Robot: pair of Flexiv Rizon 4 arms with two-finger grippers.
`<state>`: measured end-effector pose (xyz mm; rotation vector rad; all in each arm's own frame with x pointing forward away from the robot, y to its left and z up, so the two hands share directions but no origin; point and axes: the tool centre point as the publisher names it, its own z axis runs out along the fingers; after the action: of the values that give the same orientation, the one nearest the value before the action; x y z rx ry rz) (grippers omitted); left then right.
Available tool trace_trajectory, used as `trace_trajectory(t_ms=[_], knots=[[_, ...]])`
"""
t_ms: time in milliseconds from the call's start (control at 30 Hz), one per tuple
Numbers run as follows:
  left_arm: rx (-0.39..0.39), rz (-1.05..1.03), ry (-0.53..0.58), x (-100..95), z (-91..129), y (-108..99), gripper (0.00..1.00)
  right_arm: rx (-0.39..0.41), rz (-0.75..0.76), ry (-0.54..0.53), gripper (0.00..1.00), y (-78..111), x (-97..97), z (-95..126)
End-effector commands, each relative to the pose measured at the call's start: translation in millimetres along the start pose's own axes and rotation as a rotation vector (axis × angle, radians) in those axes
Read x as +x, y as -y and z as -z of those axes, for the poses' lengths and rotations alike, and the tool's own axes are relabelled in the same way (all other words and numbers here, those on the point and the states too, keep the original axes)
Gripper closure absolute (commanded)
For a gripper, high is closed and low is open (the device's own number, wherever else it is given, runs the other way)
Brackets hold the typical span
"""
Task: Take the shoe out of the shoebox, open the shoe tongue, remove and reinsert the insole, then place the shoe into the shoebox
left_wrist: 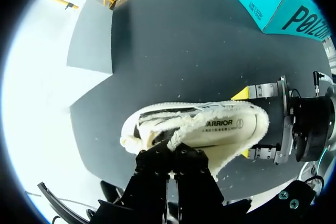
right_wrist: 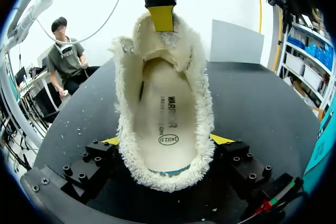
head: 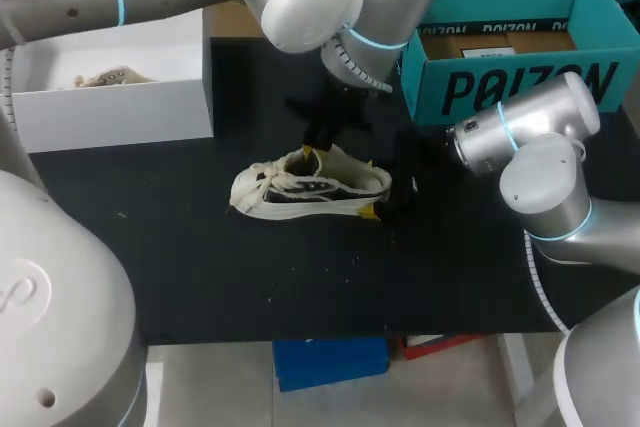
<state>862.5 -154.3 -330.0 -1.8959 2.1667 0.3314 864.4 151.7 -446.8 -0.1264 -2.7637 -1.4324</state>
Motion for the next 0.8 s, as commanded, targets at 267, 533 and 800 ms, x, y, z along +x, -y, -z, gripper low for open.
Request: trace_trajectory(t_ms=[267, 533, 800], knots=[[0.034, 0.061, 0.03, -53.2, -3.9, -19.7, 1.0, 0.001, -0.001, 0.001, 1.0, 1.0, 0.1, -2.0], [-0.016, 0.064, 0.035, -64.9, -17.6, -27.7, 1.0, 0.001, -0.001, 0.001, 1.0, 1.0, 0.1, -2.0], [-0.028, 0.097, 0.019, -77.4, -18.2, -33.4, 0.0, 0.001, -0.001, 0.001, 1.0, 1.0, 0.1, -2.0]])
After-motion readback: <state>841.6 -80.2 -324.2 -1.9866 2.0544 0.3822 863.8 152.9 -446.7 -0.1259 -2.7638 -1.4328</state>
